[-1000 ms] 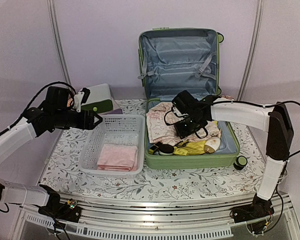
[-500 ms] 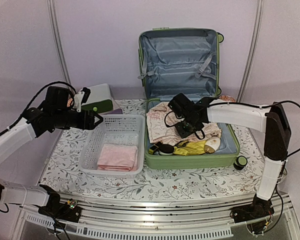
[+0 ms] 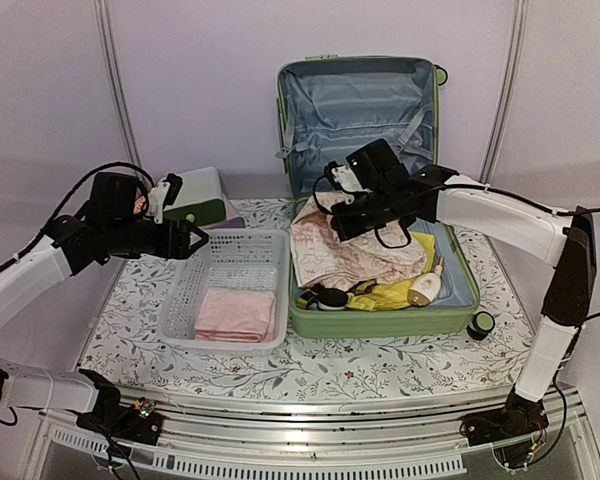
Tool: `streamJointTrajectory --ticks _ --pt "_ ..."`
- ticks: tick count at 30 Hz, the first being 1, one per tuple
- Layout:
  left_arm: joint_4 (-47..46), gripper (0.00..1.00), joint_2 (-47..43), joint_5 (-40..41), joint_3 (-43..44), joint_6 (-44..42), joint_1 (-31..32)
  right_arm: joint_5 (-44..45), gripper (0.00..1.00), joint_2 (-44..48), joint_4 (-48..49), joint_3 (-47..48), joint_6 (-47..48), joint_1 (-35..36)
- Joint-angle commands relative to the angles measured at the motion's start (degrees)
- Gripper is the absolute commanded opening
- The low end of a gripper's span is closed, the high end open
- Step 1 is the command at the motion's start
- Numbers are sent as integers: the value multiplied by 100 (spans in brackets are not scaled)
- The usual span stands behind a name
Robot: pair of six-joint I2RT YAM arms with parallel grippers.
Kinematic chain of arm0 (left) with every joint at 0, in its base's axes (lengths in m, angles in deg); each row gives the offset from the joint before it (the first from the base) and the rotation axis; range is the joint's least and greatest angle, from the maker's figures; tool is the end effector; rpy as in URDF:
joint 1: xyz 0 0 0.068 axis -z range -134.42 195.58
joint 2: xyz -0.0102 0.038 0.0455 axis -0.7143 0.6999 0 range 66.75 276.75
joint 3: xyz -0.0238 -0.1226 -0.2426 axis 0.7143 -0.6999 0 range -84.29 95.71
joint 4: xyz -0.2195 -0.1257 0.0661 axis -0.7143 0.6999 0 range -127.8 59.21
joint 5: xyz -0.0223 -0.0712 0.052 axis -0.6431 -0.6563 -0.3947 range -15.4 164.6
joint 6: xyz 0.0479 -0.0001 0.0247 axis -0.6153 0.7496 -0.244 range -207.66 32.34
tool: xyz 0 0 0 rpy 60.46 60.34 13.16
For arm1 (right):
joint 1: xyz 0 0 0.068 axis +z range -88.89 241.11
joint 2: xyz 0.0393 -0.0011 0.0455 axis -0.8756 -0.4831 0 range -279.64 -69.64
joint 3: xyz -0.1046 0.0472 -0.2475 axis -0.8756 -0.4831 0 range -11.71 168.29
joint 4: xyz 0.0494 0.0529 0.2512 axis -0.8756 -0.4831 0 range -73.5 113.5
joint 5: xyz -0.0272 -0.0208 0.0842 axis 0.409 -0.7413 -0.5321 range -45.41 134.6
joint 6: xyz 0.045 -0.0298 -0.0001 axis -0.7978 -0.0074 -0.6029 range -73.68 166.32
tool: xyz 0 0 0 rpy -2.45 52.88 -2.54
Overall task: Open, take out, and arrange the luggage
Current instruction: Adjust the clothes in the opened luggage.
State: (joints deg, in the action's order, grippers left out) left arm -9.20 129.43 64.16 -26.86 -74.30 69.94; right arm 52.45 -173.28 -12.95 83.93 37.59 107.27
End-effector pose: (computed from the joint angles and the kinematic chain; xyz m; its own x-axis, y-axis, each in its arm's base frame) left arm 0.2149 -0.1043 0.3248 -0.6191 0.0308 -0.7847 0.4108 0.8643 -0.2901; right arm 0.2883 0.2932 0.3188 -0.5775 -0.3845 -0.7202 -0.5658 0.8244 0.0137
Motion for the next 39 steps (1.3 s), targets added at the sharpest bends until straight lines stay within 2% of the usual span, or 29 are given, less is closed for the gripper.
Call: streamJointTrajectory --ticks 1,6,12,18,20,24,32,35,39 --pt "-214 71 -76 -222 -66 32 74 -1777 2 37 792 176 -256 43" --pt "-403 72 -9 -411 -144 85 77 -2046 2 -360 971 56 -468 48" --pt "-560 72 191 -644 -110 138 132 -1699 3 -841 912 -126 -640 48" --pt "-994 72 445 -915 -194 328 267 -2582 6 -990 1604 -645 -887 58" --pt "-1139 72 617 -1048 -162 394 379 -2611 11 -1034 1617 -652 -983 59" --pt "-1274 72 965 -1069 -10 413 673 -2499 32 -755 1614 -728 -984 55" --pt "-1684 72 1568 -1145 286 394 1050 -2244 67 514 1516 -1189 -806 -63" --pt "-1915 72 1874 -1196 513 237 1314 -2324 75 965 1470 -1407 -812 -263" --pt "-2223 72 2392 -1179 907 198 1574 -2453 80 1587 1441 -1867 -856 -791"
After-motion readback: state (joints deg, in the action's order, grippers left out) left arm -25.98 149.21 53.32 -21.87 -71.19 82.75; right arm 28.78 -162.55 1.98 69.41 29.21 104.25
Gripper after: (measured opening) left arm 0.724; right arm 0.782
